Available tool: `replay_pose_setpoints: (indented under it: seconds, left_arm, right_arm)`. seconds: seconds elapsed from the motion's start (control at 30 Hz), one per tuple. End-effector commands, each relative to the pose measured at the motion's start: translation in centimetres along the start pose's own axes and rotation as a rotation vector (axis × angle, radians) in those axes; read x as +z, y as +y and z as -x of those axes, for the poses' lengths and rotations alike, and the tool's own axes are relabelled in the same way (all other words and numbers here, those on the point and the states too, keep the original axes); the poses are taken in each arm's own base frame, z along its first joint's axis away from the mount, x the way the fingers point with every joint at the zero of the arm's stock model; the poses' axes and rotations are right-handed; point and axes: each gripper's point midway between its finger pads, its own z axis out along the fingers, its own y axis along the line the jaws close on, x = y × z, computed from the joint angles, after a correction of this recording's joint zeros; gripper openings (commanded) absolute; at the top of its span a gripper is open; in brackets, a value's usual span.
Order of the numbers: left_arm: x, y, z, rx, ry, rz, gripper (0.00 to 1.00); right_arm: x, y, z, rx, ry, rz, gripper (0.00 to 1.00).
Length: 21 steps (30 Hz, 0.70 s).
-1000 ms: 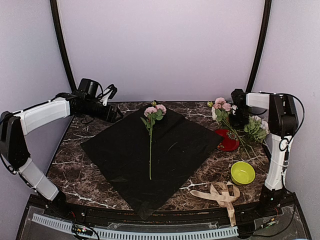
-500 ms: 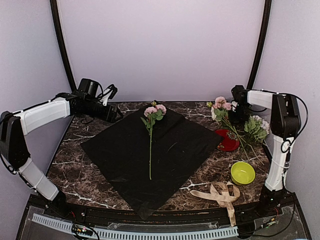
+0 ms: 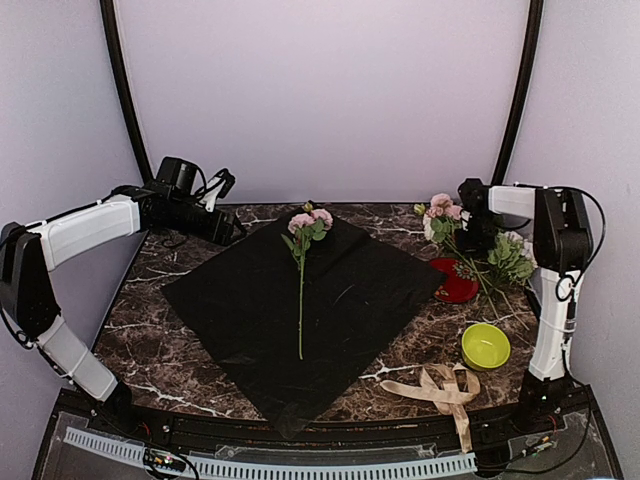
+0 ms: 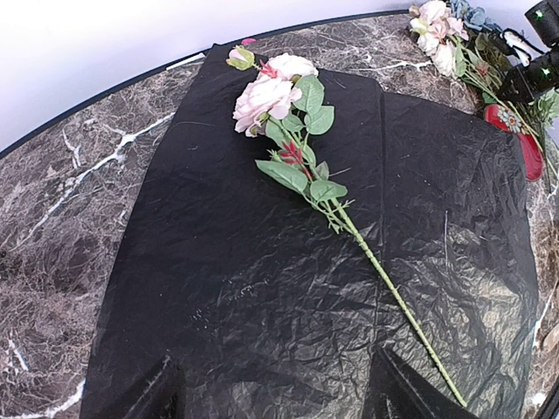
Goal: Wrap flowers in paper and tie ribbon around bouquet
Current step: Pick up the fake flower from the corner of the board, then place the fake flower on the flattened wrapping paper.
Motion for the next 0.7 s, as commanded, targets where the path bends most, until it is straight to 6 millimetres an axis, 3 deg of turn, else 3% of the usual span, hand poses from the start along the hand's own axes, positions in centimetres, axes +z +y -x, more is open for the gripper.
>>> replay_pose_setpoints:
  seconds: [0.0,0.23,0.37,0.57,0.63,0.67]
  left_arm:
    - [-0.1,0.1,-0.9,0.003,0.026,-0.002,0.75]
    - [0.1,0.1,-1.0,-0.001,0.033,-0.002,0.75]
    - [0.1,0.2,-1.0,0.0,0.031,0.003,0.76]
    - [0.1,0.0,-1.0,0.004,0.031,-0.012,0.78]
    - [0.1,0.1,-0.9,0.004,0.029,-0.007,0.78]
    - [0.1,0.2,-1.0,0.004,0.03,-0.004,0.78]
  right_arm:
    - [-0.4,-0.1,1.0,0.012,-0.008,0.006,0.05]
    - [-6.4,-1.5,3.2,0.017,-0.125,-0.037,0.0]
    - [-12.1,-2.4,4.7,0.008,-0.234,-0.072,0.0]
    - [-21.7,-1.4,7.0,-0.014,-0.435,-0.022,0.0]
    - [-25.2,-0.2,7.7,0.003,-0.511,0.06,0.0]
    - [-27.4,1.8,8.2,-0.003,-0.567,0.189,0.0]
